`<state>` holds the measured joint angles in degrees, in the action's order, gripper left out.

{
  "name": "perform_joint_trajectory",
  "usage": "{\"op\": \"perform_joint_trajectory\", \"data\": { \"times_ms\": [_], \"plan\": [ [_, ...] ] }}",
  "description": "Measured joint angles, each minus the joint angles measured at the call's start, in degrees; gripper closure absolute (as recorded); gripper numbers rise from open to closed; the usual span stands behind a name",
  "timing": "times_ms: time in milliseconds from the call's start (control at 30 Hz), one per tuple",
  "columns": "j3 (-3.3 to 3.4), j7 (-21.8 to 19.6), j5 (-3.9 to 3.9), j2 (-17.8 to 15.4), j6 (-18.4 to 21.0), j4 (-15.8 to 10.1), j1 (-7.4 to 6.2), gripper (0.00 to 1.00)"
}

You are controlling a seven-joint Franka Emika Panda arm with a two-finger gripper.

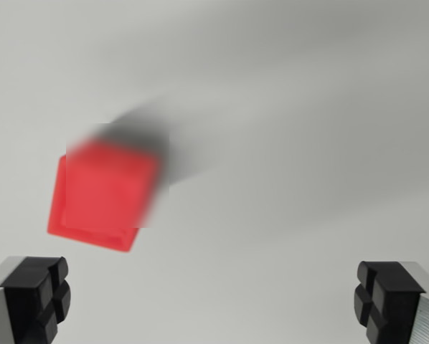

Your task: Destack cube

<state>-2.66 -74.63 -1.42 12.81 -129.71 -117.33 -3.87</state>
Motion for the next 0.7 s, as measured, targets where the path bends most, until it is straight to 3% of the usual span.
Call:
{"op": "perform_joint_trajectory", "data": {
  "times_ms": [700],
  "plan": [
    [-0.44,-15.0,0.0,5.1,-5.2,0.0,-5.61,0.0]
  ]
}}
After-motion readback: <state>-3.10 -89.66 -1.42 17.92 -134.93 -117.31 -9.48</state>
